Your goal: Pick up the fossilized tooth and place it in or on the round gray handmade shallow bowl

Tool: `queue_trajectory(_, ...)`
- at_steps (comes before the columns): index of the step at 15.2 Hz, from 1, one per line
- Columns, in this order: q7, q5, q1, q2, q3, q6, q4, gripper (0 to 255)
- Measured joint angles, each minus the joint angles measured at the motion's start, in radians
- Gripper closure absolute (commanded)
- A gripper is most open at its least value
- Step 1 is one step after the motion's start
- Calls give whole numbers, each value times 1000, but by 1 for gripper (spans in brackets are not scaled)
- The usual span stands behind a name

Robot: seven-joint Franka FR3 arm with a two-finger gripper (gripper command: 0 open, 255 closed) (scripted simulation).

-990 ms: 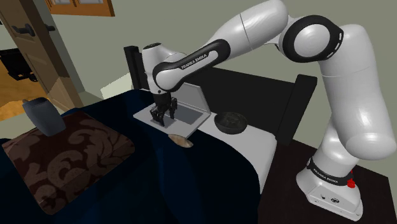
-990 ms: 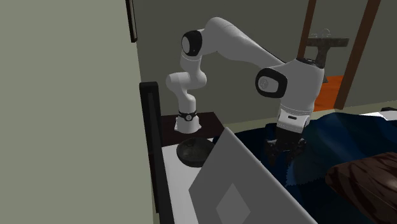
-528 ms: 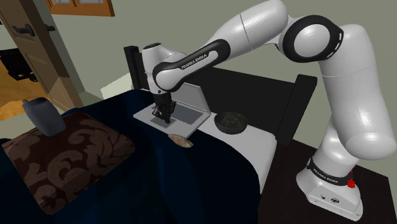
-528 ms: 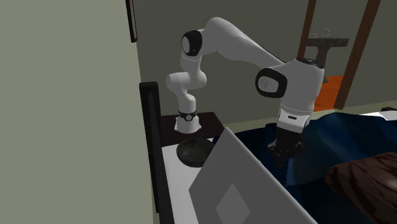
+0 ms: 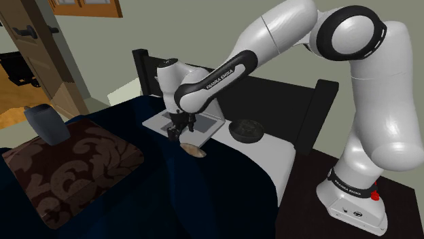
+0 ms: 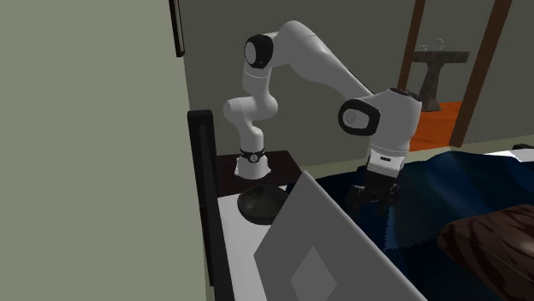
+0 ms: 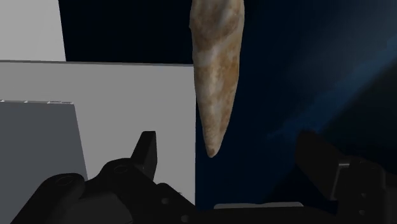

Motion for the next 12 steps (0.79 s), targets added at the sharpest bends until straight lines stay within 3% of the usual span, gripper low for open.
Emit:
queue_trajectory(4, 27, -72, 24, -54, -6, 101, -159, 0)
queue_trajectory(12, 49, -107, 29, -1, -22, 177, -184, 0)
